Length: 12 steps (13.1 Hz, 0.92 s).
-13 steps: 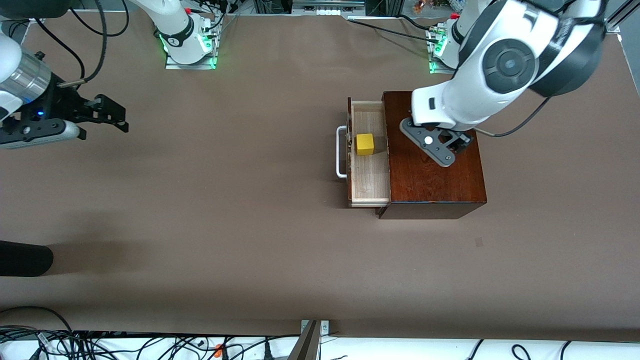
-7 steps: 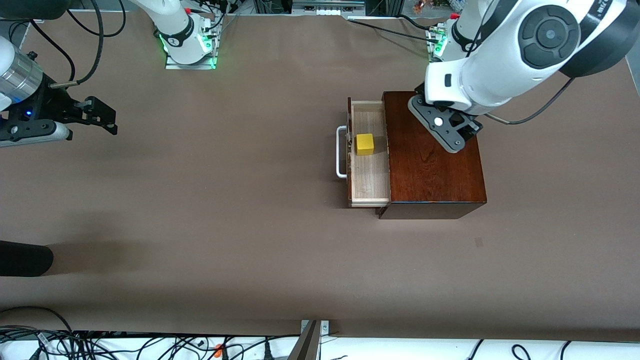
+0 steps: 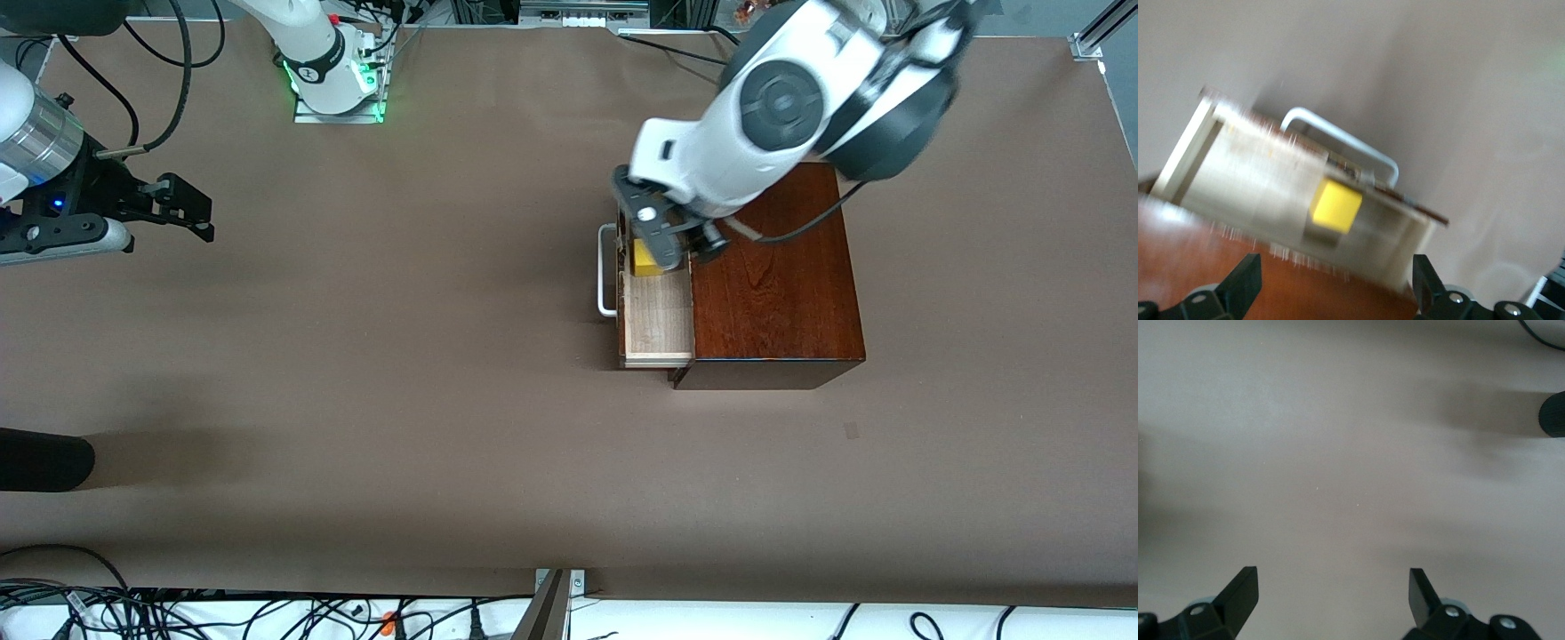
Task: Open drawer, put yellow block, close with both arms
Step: 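Push the drawer front inward with the left gripper to close it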
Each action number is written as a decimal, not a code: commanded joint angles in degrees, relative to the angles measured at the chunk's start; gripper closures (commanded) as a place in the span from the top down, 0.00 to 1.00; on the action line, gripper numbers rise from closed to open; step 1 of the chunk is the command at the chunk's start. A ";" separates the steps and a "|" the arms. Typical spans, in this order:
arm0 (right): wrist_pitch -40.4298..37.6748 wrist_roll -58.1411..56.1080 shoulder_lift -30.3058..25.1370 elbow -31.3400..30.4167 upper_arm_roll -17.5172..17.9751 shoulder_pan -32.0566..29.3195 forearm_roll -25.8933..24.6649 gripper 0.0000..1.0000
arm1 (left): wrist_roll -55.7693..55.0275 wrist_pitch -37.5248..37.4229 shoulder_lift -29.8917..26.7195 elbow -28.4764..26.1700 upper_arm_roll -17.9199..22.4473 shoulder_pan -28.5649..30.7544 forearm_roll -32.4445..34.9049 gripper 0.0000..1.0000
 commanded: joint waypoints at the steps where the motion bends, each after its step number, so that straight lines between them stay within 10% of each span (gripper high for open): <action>1: -0.27 0.47 0.33 1.04 0.03 0.27 0.00 1.00 | 5.60 7.27 5.51 1.30 0.00 -5.08 3.64 1.00; 12: -0.27 0.03 0.33 0.95 -0.23 0.10 0.09 1.00 | 20.48 19.96 15.63 0.08 0.17 -10.47 11.92 1.00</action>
